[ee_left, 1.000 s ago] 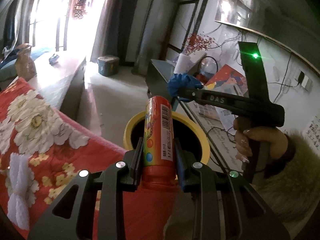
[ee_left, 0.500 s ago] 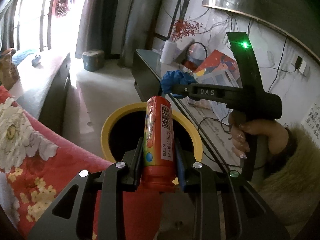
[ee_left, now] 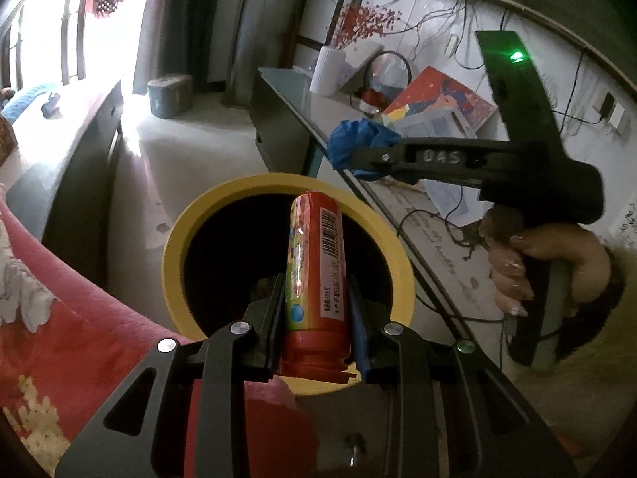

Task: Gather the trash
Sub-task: 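Open both grippers over the bin to drop the can and bag, then move both open grippers back over the bedspread toward the white foam net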

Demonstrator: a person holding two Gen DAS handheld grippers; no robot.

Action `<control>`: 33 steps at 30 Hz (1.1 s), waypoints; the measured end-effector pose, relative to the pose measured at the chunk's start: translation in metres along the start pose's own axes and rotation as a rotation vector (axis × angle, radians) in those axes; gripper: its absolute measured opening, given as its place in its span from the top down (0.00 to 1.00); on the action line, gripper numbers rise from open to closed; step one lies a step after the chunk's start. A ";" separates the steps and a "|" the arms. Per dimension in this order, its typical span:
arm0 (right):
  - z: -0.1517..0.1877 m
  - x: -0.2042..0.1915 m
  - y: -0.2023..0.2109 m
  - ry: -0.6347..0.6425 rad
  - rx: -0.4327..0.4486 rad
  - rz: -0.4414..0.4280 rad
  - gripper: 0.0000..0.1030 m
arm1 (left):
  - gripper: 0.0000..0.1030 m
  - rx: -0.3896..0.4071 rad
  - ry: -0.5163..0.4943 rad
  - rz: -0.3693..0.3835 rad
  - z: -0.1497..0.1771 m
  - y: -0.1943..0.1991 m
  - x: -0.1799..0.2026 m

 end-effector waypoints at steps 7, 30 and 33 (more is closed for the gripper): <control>0.001 0.005 -0.003 -0.014 -0.004 0.002 0.53 | 0.23 -0.025 0.028 -0.058 0.000 -0.021 -0.016; 0.010 -0.065 0.035 0.080 0.144 -0.107 0.22 | 0.06 0.185 0.221 -0.359 0.021 0.113 -0.094; 0.016 -0.080 0.036 0.113 0.132 -0.128 0.21 | 0.06 0.202 0.243 -0.406 0.028 0.130 -0.103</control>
Point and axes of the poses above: each gripper's, at about its wrist camera, not at the fingertips, and y roughly against the way its jaws point, x to its right, z to its underside, the point moved 5 cm from there along -y, roughly the way its jaws point, and after that the axes turned 10 degrees about -y, right-handed, at the moved point
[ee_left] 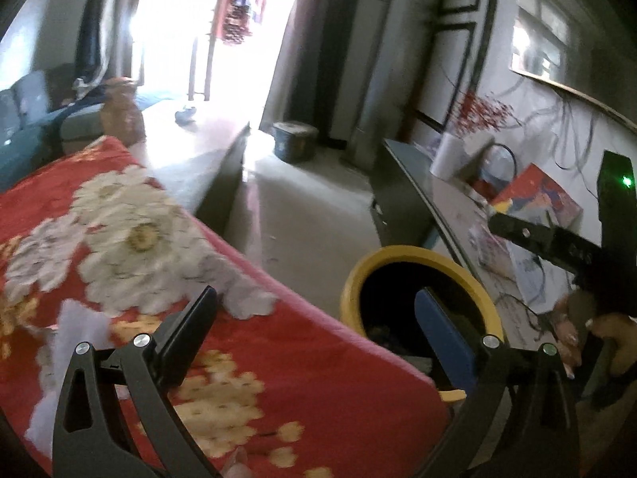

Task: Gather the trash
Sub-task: 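Move both open grippers back over the bedspread toward the white foam net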

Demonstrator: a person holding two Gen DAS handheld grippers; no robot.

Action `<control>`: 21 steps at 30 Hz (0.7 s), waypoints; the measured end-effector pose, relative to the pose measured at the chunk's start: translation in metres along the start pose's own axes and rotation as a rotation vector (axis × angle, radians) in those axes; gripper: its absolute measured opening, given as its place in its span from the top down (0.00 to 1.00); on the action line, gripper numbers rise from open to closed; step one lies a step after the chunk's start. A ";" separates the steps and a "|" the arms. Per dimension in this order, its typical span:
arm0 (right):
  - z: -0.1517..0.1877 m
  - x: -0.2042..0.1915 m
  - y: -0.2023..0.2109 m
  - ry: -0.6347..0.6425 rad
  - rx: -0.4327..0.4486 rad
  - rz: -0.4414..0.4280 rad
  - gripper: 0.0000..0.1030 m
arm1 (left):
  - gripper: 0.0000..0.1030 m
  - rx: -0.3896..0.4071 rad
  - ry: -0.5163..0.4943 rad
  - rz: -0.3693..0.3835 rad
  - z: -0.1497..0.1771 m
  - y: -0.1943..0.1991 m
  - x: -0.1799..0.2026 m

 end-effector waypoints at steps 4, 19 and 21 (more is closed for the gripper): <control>0.008 -0.020 0.001 0.036 -0.010 -0.024 0.19 | 0.06 0.020 0.030 -0.059 0.003 0.017 -0.021; 0.048 -0.105 0.001 0.183 -0.097 -0.157 0.18 | 0.06 0.080 0.169 -0.215 0.019 0.069 -0.097; 0.054 -0.118 0.001 0.196 -0.112 -0.178 0.18 | 0.06 0.082 0.186 -0.230 0.023 0.075 -0.106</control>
Point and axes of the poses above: each gripper's, at about its wrist camera, not at the fingertips, and y roughly against the way its jaws point, x to its right, z to its underside, the point moved 5 cm from there along -y, roughly the way its jaws point, and after that the axes turned 10 degrees about -y, right-handed, at the moved point
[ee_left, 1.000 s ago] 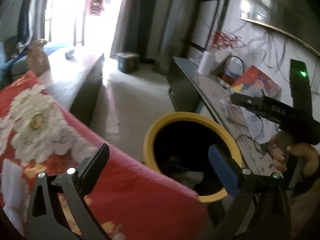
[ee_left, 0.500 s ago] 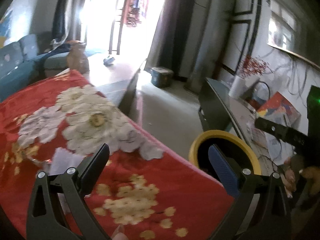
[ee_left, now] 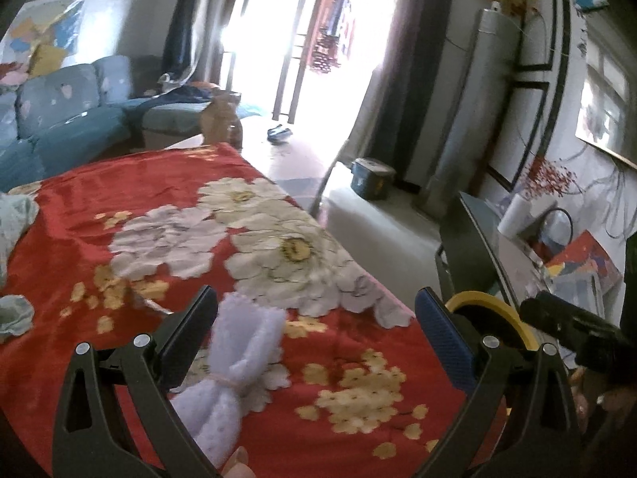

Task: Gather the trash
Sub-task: 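Move both open grippers back over the bedspread toward the white foam net, then grasp the white foam net with the right gripper while the left gripper grasps the red wrapper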

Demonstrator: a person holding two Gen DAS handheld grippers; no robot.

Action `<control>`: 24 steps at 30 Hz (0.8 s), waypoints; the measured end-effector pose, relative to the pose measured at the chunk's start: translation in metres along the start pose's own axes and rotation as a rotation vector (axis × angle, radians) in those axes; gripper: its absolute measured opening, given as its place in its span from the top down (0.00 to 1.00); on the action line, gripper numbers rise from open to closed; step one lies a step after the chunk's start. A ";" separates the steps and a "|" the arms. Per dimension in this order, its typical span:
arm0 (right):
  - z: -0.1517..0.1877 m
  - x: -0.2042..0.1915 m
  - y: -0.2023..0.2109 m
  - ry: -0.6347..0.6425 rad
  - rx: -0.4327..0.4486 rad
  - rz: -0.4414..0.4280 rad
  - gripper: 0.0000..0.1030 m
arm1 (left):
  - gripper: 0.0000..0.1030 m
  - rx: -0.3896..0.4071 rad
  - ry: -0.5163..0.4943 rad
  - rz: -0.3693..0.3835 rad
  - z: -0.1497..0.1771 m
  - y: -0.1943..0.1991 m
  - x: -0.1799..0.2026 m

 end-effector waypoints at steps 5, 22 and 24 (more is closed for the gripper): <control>0.009 -0.034 -0.010 0.037 -0.037 -0.053 0.18 | 0.06 0.005 0.041 -0.038 0.003 0.008 -0.026; 0.054 -0.128 -0.068 0.113 -0.198 -0.142 0.18 | 0.07 -0.013 0.222 -0.155 0.026 0.025 -0.130; 0.059 -0.136 -0.076 0.115 -0.220 -0.142 0.18 | 0.07 -0.027 0.245 -0.151 0.029 0.024 -0.141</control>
Point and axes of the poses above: each gripper's, at about its wrist camera, not at the fingertips, and y roughly against the way its jaws point, x to its right, z to its underside, the point moved 5 cm from there along -y, roughly the way its jaws point, and after that the axes turned 10 degrees about -y, right-handed, at the moved point
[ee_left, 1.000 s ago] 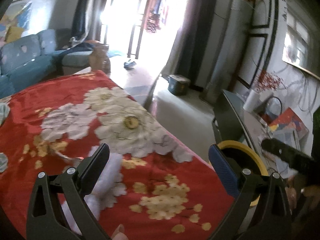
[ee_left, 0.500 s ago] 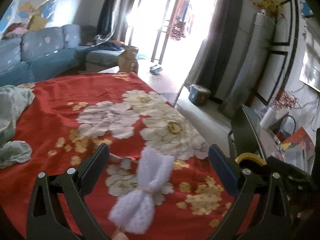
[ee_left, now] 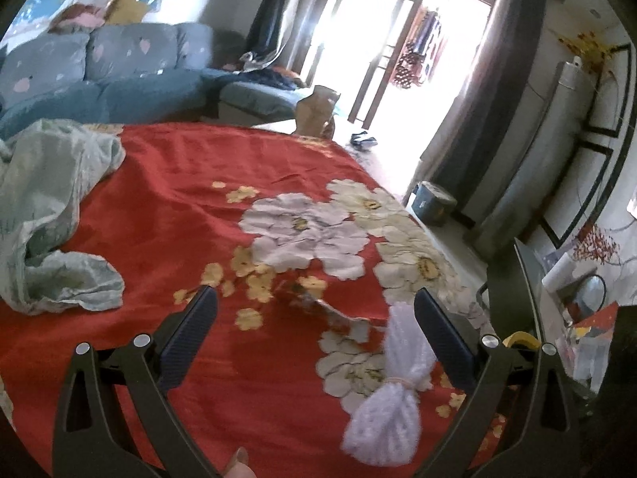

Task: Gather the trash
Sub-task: 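Grasp the white foam net with the right gripper while the left gripper grasps the red wrapper, then carry the foam net with the right gripper while the left gripper carries the red wrapper over the bin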

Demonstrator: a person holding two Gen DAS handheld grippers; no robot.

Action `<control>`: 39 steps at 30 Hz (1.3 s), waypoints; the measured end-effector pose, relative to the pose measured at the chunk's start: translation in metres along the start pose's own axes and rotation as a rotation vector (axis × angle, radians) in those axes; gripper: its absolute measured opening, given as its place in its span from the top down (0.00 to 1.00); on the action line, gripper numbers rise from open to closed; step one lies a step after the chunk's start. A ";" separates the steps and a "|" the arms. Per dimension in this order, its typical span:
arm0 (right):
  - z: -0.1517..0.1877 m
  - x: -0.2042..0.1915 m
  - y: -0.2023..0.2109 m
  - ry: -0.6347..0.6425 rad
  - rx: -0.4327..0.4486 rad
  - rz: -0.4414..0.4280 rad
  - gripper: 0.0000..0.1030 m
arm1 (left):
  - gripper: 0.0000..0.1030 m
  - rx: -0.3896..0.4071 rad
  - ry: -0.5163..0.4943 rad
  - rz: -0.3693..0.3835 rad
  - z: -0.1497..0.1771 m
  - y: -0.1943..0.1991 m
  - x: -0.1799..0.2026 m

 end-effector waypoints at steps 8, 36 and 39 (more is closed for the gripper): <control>0.011 -0.024 -0.044 -0.015 -0.118 -0.045 0.21 | 0.28 -0.097 0.148 0.098 0.011 -0.027 -0.026; 0.007 0.035 -0.001 -0.050 -0.100 -0.079 0.91 | 0.91 -0.195 0.171 0.207 0.018 -0.086 0.031; 0.000 0.045 0.007 -0.065 -0.074 -0.062 0.91 | 0.92 -0.181 0.126 0.222 0.014 -0.078 0.047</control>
Point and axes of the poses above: each gripper's, at about its wrist camera, not at the fingertips, and y roughly against the way its jaws point, x to its right, z to its underside, the point moved 5 cm from there along -y, roughly the way its jaws point, and after that the axes turned 10 degrees about -y, right-handed, at the moved point
